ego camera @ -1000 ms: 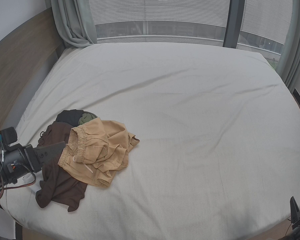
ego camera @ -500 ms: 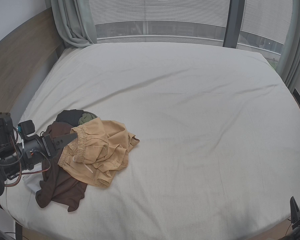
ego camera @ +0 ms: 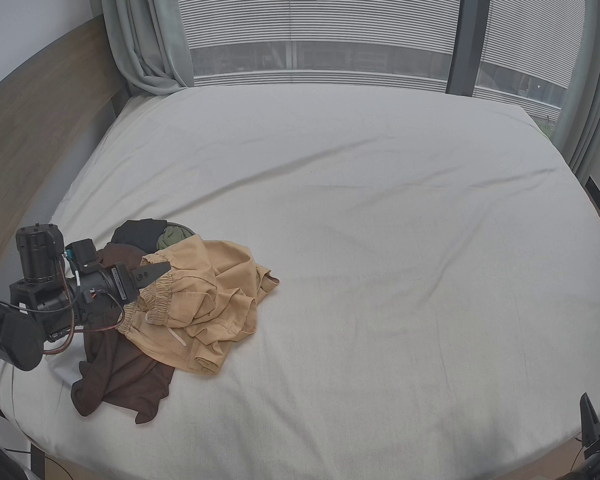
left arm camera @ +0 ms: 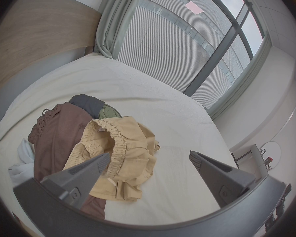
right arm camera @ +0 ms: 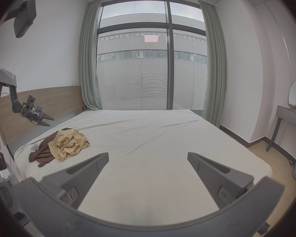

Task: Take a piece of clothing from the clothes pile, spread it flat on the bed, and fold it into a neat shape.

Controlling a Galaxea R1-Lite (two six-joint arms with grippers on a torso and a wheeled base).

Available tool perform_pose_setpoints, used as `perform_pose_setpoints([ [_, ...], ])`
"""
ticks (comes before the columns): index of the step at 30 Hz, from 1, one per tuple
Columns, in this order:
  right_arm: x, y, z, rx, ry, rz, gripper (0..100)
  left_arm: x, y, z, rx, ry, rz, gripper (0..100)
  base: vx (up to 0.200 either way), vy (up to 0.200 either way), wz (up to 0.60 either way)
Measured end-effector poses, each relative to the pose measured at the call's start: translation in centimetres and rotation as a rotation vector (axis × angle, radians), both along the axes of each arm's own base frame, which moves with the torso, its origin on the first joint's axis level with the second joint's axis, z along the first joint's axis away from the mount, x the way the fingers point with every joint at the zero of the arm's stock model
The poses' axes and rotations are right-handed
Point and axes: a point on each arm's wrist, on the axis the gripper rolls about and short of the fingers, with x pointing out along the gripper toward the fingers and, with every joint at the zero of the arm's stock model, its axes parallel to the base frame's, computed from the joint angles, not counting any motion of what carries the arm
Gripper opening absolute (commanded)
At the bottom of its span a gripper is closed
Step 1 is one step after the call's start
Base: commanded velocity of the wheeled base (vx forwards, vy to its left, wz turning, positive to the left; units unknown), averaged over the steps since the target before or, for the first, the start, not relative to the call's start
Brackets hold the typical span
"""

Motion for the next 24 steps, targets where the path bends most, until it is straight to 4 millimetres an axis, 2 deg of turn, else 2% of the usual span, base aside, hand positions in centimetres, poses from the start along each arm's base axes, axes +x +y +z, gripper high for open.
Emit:
perform_pose_setpoints([
  [13, 0.0, 0.0, 0.0, 0.001, 0.0, 0.0, 100, 3.6, 0.4, -3.6, -0.004, 0.02, 0.008, 100, 0.0, 0.0, 0.0],
  [24, 0.0, 0.0, 0.0, 0.002, 0.0, -0.001, 100, 5.7, 0.8, -4.7, -0.042, 0.032, -0.043, 100, 0.0, 0.0, 0.0],
])
